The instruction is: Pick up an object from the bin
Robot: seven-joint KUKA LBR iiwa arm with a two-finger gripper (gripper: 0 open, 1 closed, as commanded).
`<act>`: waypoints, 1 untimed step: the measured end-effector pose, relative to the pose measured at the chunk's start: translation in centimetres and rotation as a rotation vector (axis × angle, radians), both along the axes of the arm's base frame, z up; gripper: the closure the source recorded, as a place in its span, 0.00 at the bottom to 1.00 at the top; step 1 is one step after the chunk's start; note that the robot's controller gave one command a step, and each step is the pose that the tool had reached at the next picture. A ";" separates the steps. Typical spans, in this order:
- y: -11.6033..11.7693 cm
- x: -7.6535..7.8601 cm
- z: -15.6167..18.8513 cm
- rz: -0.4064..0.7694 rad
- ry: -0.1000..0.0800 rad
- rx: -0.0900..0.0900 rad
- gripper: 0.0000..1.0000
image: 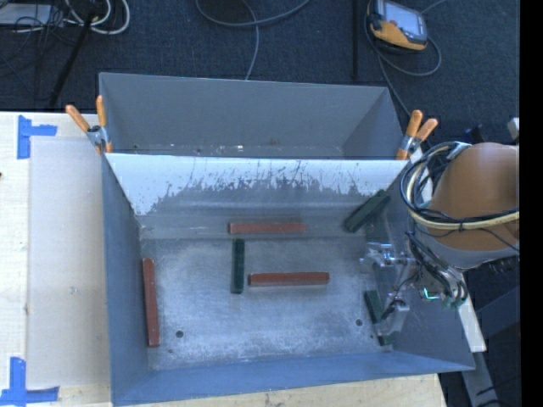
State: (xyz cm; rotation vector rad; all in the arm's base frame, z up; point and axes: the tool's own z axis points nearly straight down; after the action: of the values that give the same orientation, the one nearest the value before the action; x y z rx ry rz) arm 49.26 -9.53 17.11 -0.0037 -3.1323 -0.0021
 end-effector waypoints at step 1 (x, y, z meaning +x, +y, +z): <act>7.4 4.6 -9.7 0.110 -0.006 0.003 0.00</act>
Offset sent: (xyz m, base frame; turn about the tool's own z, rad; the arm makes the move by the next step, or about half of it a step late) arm 0.0466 0.0700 -0.0921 -0.1043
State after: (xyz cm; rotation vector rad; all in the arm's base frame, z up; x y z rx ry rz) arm 53.89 -2.11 7.46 0.1693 -3.1333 -0.0057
